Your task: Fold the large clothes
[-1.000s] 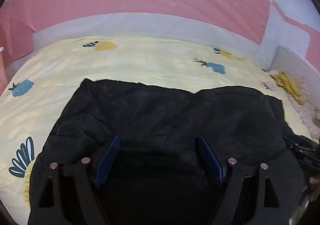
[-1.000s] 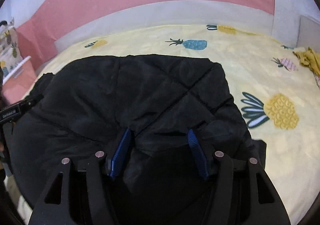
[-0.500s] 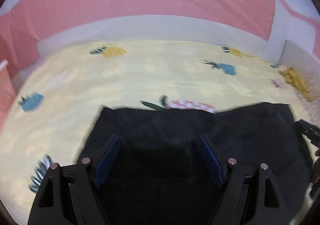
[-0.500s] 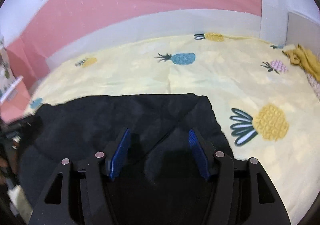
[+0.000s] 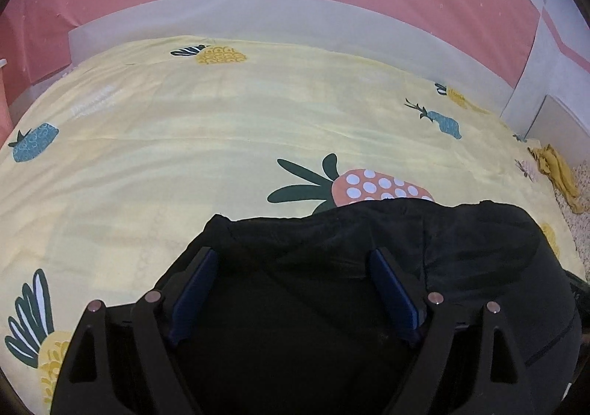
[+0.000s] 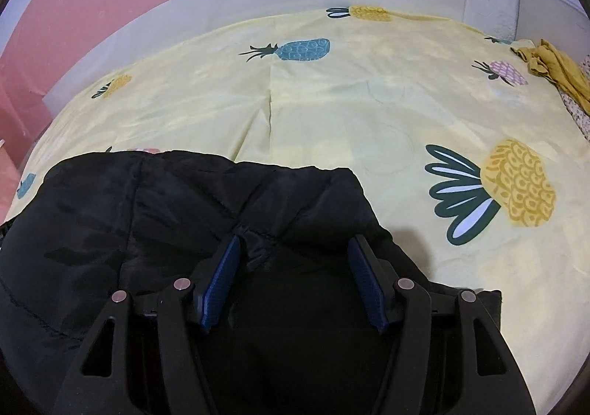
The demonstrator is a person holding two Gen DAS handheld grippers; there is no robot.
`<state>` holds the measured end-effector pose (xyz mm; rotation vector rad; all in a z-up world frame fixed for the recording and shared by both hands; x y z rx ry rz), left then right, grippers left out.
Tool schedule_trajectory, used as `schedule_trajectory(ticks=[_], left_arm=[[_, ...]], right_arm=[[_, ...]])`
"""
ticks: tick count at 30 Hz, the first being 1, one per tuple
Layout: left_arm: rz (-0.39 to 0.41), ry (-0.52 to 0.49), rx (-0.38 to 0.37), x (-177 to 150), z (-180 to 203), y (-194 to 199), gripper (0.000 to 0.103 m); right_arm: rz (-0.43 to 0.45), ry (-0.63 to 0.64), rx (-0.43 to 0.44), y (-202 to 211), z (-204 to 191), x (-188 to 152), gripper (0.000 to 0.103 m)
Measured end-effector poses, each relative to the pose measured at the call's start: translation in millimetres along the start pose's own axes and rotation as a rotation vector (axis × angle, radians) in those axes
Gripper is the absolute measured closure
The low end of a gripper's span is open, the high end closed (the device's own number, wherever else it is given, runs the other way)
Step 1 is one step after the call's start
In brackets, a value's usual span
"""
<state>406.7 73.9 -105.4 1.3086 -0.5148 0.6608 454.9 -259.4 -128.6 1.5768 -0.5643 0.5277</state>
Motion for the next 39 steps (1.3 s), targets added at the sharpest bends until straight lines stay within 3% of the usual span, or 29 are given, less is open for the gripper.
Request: schedule_trajectory(ticks=[6, 10, 13, 18, 20, 22, 25, 28, 39], left_arm=[[-0.006, -0.001, 0.026, 2.2, 1.2, -5.3, 0.016], [-0.038, -0.029, 0.063, 10.2, 5.0, 10.9, 0.017], [-0.018, -0.037, 0.031, 18.8, 15.5, 36.5, 0.017], [0.037, -0.14, -0.078, 29.8, 78.4, 74.0, 0.017], [0.006, -0.21, -0.113, 24.8, 109.1, 65.2, 0.017], [-0.06, -0.258, -0.104, 16.4, 127.9, 40.0, 0.017], [-0.166, -0.239, -0.066, 5.1, 123.8, -4.1, 0.016], [-0.183, -0.19, -0.077, 7.6, 115.6, -21.8, 0.016], [-0.183, -0.232, -0.002, -0.6, 119.4, -38.8, 0.014]], right_arm=[[-0.005, -0.008, -0.008, -2.7, -1.3, 3.0, 0.042], [-0.032, -0.015, -0.013, 14.9, 0.7, 8.0, 0.042], [0.036, 0.004, -0.019, 51.9, -4.7, 20.9, 0.042], [0.11, 0.052, 0.091, 94.4, -46.2, 28.9, 0.042], [0.069, 0.099, 0.126, 87.3, -69.8, 22.8, 0.042], [-0.004, 0.147, 0.106, 64.2, -82.7, 16.1, 0.042], [-0.101, 0.1, 0.094, 24.0, -75.3, 15.4, 0.042], [-0.125, 0.09, 0.088, 7.1, -67.0, 16.8, 0.042], [-0.117, 0.099, 0.058, -11.3, -70.0, 13.9, 0.042]])
Point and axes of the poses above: each gripper's, at about its wrist camera, not at the fingertips, and y roughly against the way its jaws point, z to its right, x to its top, the point moved 7 cm from there along -y, roughly the way its jaws point, and after that the axes turned 3 degrees about -x, right-handed, at the moved point
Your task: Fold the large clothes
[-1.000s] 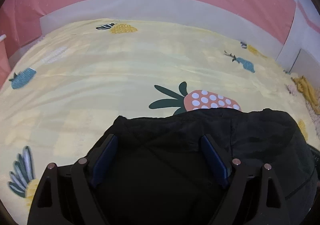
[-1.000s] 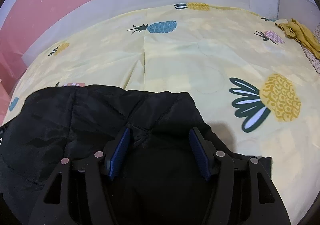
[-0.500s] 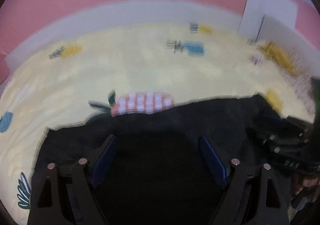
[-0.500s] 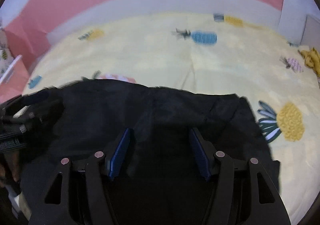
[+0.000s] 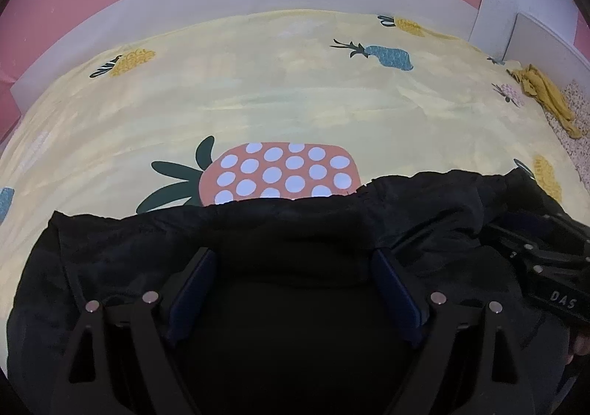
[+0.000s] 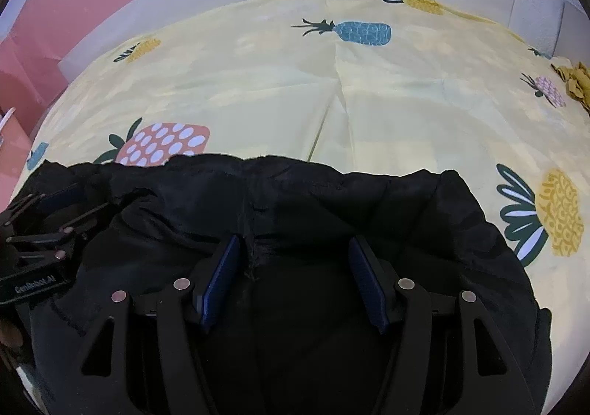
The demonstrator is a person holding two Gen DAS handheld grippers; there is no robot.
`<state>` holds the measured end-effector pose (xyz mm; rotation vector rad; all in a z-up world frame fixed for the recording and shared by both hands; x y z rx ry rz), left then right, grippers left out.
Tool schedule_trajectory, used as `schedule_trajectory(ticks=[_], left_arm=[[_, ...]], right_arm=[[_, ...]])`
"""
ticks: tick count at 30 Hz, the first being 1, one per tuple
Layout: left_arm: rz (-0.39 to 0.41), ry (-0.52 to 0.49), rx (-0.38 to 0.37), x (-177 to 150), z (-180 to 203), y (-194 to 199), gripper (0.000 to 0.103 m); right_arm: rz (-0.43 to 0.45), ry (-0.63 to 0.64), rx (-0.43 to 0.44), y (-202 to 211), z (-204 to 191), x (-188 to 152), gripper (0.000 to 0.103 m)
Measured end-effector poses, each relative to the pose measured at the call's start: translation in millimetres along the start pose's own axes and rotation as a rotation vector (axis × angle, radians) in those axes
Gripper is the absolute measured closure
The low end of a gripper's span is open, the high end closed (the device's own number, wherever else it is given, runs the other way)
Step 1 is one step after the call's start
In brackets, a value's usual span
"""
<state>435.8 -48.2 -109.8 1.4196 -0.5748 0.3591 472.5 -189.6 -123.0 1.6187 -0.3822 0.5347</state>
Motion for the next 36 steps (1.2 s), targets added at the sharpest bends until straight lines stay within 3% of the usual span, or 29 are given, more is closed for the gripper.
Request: schedule_trajectory(ticks=[3, 5, 8, 11, 13, 15, 16, 19, 22, 26, 31, 34, 36], left_arm=[[-0.015, 0.009, -0.017, 3.8, -3.7, 13.0, 0.017], [0.016, 0.015, -0.048, 6.4, -4.7, 38.7, 0.02], [0.141, -0.014, -0.065, 3.6, -19.0, 90.9, 0.02], [0.235, -0.029, -0.019, -13.5, -50.8, 127.2, 0.02], [0.235, -0.02, 0.044, -29.2, -79.4, 127.4, 0.02], [0.182, 0.025, 0.082, -48.3, -108.2, 108.8, 0.019], [0.158, 0.042, 0.077, -55.7, -116.4, 97.7, 0.019], [0.182, 0.099, 0.025, -60.9, -126.3, 80.8, 0.015], [0.186, 0.129, 0.023, -57.7, -126.0, 69.0, 0.015], [0.179, 0.136, 0.027, -57.3, -127.3, 85.4, 0.017], [0.27, 0.125, 0.015, -80.1, -128.2, 140.3, 0.017], [0.285, 0.138, -0.004, -108.5, -127.0, 151.3, 0.017], [0.246, 0.153, 0.001, -123.7, -129.0, 134.7, 0.017]], right_arm=[[0.02, -0.025, 0.008, 23.8, 7.4, 1.7, 0.042], [0.095, -0.021, 0.0, 54.9, 13.0, 0.9, 0.042], [0.205, -0.019, -0.005, 99.1, 29.5, -10.2, 0.042], [0.228, -0.027, -0.021, 109.8, 50.0, -30.2, 0.042], [0.2, -0.036, -0.063, 96.8, 66.3, -45.4, 0.042], [0.181, -0.07, -0.054, 83.9, 76.4, -53.0, 0.042], [0.189, -0.081, -0.055, 77.6, 80.8, -54.2, 0.042], [0.19, -0.078, -0.063, 62.7, 83.0, -51.8, 0.042], [0.183, -0.072, -0.093, 49.9, 81.9, -47.3, 0.042], [0.19, -0.085, -0.1, 72.3, 84.3, -49.5, 0.042], [0.298, -0.089, -0.048, 139.8, 89.2, -73.5, 0.042], [0.309, -0.08, -0.03, 150.9, 86.2, -92.8, 0.042], [0.258, -0.078, -0.037, 134.8, 86.7, -105.4, 0.042]])
Point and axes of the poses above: each gripper's, at about its wrist camera, not at the fingertips, and y roughly against the way its jaws point, z to its right, x to its top, the point moved 7 cm from there along -y, roughly the way its jaws point, and after that the axes turned 3 degrees about -x, right-handed, at the moved point
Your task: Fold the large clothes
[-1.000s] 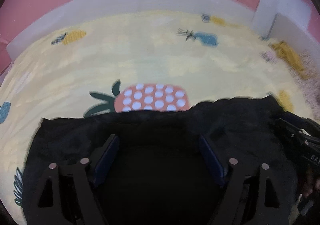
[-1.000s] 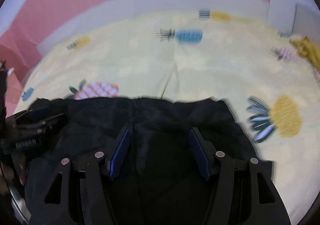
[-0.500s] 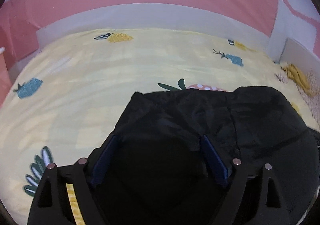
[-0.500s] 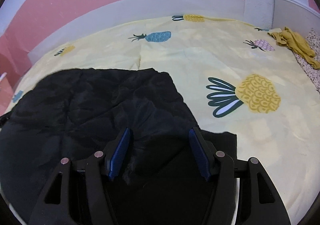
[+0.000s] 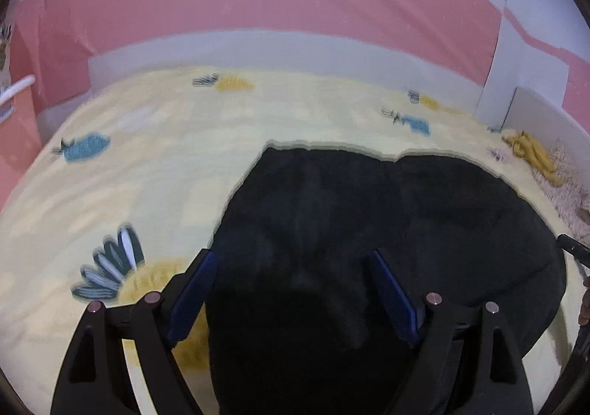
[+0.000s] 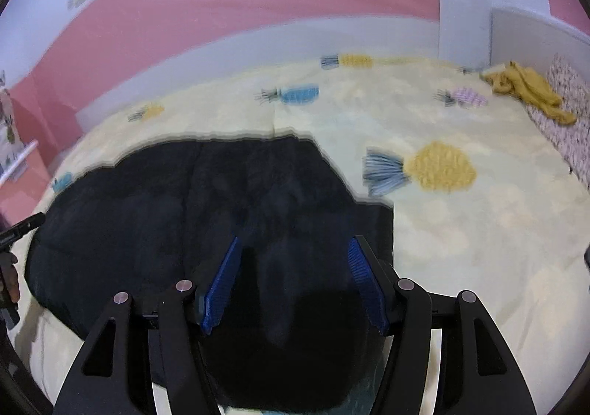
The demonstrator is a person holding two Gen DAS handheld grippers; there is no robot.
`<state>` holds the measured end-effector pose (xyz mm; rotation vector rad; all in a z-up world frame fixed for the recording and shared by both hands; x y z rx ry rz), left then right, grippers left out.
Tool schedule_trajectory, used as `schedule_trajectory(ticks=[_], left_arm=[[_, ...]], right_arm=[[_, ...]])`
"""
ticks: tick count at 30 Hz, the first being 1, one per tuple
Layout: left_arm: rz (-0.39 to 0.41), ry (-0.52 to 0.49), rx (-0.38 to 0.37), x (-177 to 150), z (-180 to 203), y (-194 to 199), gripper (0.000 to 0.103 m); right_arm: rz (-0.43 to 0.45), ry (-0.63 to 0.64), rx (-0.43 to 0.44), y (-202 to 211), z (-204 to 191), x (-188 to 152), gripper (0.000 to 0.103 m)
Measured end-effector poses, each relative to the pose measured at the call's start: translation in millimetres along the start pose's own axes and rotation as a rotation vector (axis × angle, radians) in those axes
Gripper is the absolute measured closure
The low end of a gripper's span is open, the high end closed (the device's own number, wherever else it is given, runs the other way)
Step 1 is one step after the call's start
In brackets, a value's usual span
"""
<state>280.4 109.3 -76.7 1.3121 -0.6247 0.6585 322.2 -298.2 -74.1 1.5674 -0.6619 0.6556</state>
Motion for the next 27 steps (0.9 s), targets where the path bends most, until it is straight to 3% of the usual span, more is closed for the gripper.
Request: schedule_trajectory(ticks=[5, 9, 11, 16, 19, 27], left_arm=[[-0.011, 0.124, -0.043, -15.0, -13.3, -23.5, 0.016], [-0.03, 0.165, -0.067, -16.3, -17.6, -29.2, 0.016], [-0.043, 0.16, -0.051, -13.7, -15.4, -19.2, 0.021], [-0.003, 0.08, 0.011, 17.5, -3.9, -1.2, 0.022], [-0.006, 0.046, 0.072, 33.7, -1.5, -19.8, 0.022], [-0.03, 0.081, 0.038, 30.0, -11.6, -51.2, 0.019]], right_arm=[[-0.028, 0.036, -0.029, -30.9, 0.2, -18.8, 0.042], [-0.038, 0.021, -0.02, -39.7, 2.5, -21.8, 0.042], [-0.045, 0.004, -0.029, -31.7, 4.4, -19.5, 0.042], [0.026, -0.012, -0.024, -2.2, 7.1, 11.1, 0.043], [0.027, -0.007, -0.034, -18.0, 4.8, 27.2, 0.043], [-0.051, -0.02, -0.053, -68.2, 15.2, 18.7, 0.043]])
Point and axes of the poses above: each gripper's, at about its wrist camera, not at the fingertips, and y roughly against the way its jaws point, z to its right, x to its top, the point moved 7 cm from there along -y, roughly the way its jaws point, and after that the axes turned 3 degrees about -x, right-handed, at the moved point
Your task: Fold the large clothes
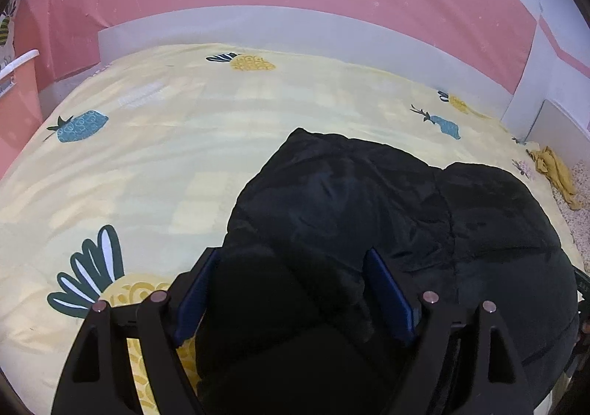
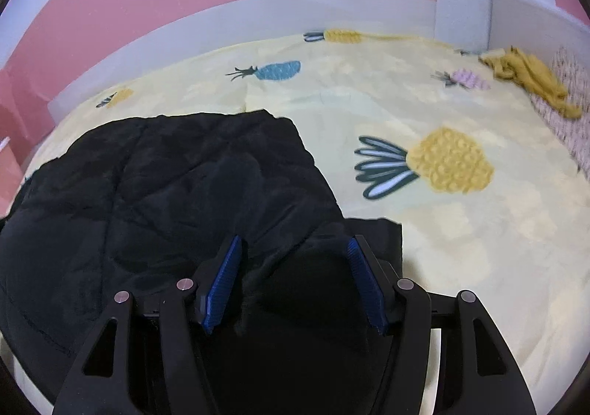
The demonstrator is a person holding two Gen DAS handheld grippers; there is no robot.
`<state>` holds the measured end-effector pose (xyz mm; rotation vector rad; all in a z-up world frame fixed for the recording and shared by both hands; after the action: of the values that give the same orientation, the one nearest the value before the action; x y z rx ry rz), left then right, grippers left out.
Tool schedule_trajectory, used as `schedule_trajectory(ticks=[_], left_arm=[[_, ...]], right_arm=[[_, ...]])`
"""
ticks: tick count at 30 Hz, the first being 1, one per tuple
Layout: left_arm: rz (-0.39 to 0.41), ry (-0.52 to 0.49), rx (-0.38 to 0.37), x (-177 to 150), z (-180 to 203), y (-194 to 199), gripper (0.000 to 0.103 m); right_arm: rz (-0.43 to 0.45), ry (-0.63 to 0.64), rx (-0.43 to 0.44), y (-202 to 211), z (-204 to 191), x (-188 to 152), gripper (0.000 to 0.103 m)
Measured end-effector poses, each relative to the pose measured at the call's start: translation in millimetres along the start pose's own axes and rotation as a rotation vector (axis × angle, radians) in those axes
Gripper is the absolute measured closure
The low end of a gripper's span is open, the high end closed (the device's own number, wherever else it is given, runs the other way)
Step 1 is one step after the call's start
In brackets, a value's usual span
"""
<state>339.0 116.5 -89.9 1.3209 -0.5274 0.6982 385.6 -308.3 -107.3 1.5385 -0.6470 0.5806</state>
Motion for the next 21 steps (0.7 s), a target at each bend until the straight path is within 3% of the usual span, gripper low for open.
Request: schedule_trajectory(ticks=[10, 14, 18, 21], left_arm=[[0.009, -0.011, 0.038, 1.8, 2.5, 17.9, 0.019], [0.061, -0.025, 0.075, 19.9, -1.8, 37.9, 0.019], [0.082, -0.041, 0.051, 44.7, 10.2, 36.4, 0.019], [0.033, -0.085, 0.001, 49.3, 30.2, 9.8, 0.019]], right_arm=[[-0.01, 0.016, -0.016, 8.2, -0.3, 3.5, 0.043], [0.049, 0.005, -0.008, 33.6, 0.4, 20.7, 0.043], [0.087, 0.002, 0.045, 40.4, -15.2, 44.1, 0.043], [0.052, 0.02, 0.071, 19.7, -29.1, 50.4, 0.043]])
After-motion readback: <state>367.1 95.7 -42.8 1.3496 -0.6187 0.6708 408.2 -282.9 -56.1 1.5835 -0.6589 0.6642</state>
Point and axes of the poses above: each gripper's, at about its wrist camera, not at the fingertips, and y roughly against the way its jaws point, z to its right, x to its top, the point moved 7 cm from there along -y, roughly the way its jaws point, and after that the axes turned 3 degrees about -x, right-handed, at the moved point
